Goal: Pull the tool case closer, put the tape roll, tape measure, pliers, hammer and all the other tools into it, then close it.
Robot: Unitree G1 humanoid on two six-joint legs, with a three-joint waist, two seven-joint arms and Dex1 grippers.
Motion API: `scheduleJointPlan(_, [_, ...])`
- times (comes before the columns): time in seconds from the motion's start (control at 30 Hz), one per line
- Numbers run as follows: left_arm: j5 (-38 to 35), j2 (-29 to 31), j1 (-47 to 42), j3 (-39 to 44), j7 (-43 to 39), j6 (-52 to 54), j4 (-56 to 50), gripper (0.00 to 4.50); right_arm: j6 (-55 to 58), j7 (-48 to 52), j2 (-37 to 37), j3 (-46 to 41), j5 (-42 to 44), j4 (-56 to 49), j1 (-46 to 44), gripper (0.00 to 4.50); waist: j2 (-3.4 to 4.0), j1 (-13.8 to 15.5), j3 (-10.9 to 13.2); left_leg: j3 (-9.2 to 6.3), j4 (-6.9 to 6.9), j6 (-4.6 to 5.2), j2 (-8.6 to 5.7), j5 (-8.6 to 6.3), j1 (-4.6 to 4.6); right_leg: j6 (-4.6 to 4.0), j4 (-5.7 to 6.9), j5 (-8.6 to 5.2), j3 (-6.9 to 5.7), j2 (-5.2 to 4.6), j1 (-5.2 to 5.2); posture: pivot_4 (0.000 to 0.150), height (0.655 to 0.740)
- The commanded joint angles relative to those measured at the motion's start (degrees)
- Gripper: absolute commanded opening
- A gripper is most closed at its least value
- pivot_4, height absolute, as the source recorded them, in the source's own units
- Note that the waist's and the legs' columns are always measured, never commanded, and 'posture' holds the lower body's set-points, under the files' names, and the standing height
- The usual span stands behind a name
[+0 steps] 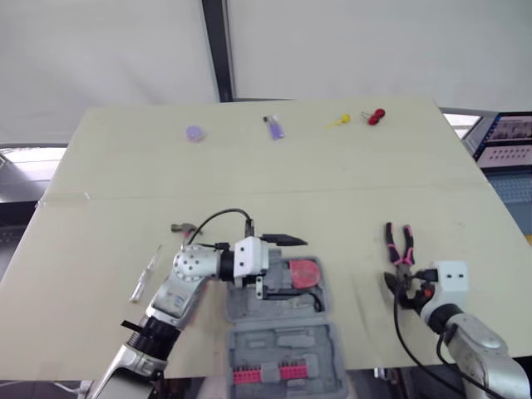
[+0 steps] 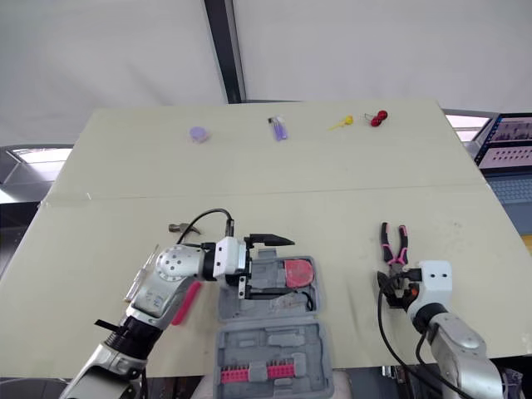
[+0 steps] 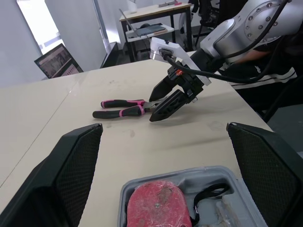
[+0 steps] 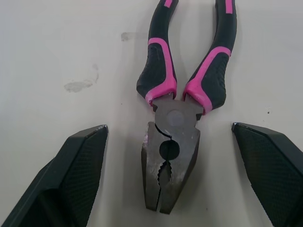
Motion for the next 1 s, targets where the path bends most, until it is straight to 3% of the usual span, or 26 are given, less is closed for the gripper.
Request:
scheduleJointPlan(0.03, [0.2, -0.2, 0.6, 0.0, 0.8, -1.2, -0.6, 4.50, -1.1, -1.2, 0.7, -0.2, -0.5, 1.1, 0.2, 4.44, 0.00, 0.0, 0.0, 0.00, 0.00, 0.00, 0.00, 0.00, 0.00, 0.00, 0.00, 0.00, 0.00, 0.00, 0.00, 0.150, 0.7400])
scheduleJointPlan(0.1, [0.3, -0.3, 0.6, 0.0, 1.0, -1.2, -0.7, 4.50, -1.3, -2.0, 1.5, -0.8, -0.3, 1.5, 0.0, 4.44, -0.03, 0.0, 0.0, 0.00, 0.00, 0.00, 0.00, 0.00, 0.00, 0.00, 0.00, 0.00, 0.00, 0.00, 0.01, 0.150, 0.7400])
scheduleJointPlan(0.2, [0.4, -0.4, 0.5, -0.1, 1.2, -1.3, -0.7, 4.50, -1.3, -2.7, 2.0, -1.1, -0.3, 1.4, -0.1, 3.66, -0.04, 0.0, 0.0, 0.00, 0.01, 0.00, 0.00, 0.00, 0.01, 0.00, 0.01, 0.00, 0.00, 0.00, 0.01, 0.150, 0.7400])
scheduleJointPlan(0.3, [0.5, -0.6, 0.2, -0.3, 1.4, -1.1, -0.7, 4.50, -1.5, -3.4, 2.3, -1.4, -0.5, 2.0, -0.1, 2.30, -0.04, 0.0, 0.0, 0.00, -0.01, 0.00, 0.00, 0.00, 0.01, 0.00, 0.01, 0.00, 0.00, 0.00, 0.01, 0.150, 0.7400])
scheduleJointPlan(0.37, [0.4, -0.7, 0.2, -0.3, 1.4, -1.1, -0.7, 4.50, -1.9, -4.0, 2.6, -1.9, -0.6, 2.4, -0.1, 1.14, -0.04, 0.0, 0.0, 0.00, 0.00, 0.00, 0.00, 0.00, 0.01, 0.00, 0.01, 0.00, 0.00, 0.00, 0.01, 0.150, 0.7400])
scheduleJointPlan(0.4, [0.4, -0.8, 0.1, -0.4, 1.4, -1.1, -0.6, 4.50, -2.0, -4.0, 2.7, -2.0, -0.6, 2.5, -0.1, 0.96, -0.04, 0.0, 0.0, 0.00, 0.00, 0.00, 0.00, 0.00, 0.02, 0.00, 0.01, 0.00, 0.00, 0.00, 0.01, 0.150, 0.7400])
scheduleJointPlan(0.77, [0.3, -1.2, -0.4, -0.3, 1.1, -1.5, 0.1, 4.50, -6.9, -1.2, 1.2, -2.4, -0.3, 1.0, 0.9, 0.97, -0.04, 0.0, 0.0, 0.00, 0.01, 0.00, 0.00, 0.00, 0.00, 0.00, 0.01, 0.00, 0.01, 0.00, 0.01, 0.150, 0.7400])
scheduleJointPlan(1.0, [-2.7, 1.4, 0.1, 4.4, 1.2, -0.2, -0.4, 4.50, -7.8, 11.5, -11.7, 2.5, -1.5, -5.2, -1.0, 0.97, 0.01, -0.2, 0.0, 0.00, 0.01, 0.01, 0.00, 0.01, 0.00, 0.00, 0.03, 0.00, 0.02, 0.00, -0.02, 0.150, 0.7400])
